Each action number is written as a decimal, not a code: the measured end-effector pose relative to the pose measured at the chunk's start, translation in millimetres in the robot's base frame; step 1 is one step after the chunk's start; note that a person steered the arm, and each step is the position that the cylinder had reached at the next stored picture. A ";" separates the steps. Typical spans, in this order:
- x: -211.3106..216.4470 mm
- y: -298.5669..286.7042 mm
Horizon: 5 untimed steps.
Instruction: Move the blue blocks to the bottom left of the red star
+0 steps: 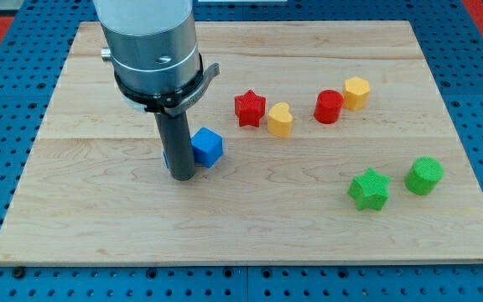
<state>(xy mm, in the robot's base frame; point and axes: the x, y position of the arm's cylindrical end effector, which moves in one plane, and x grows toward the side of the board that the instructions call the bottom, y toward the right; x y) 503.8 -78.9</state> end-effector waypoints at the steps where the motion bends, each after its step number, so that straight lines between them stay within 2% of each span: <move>1: 0.0 -1.0; 4: 10.4 6.0; 5: 50.7 33.6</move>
<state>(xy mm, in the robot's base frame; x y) 554.4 -45.3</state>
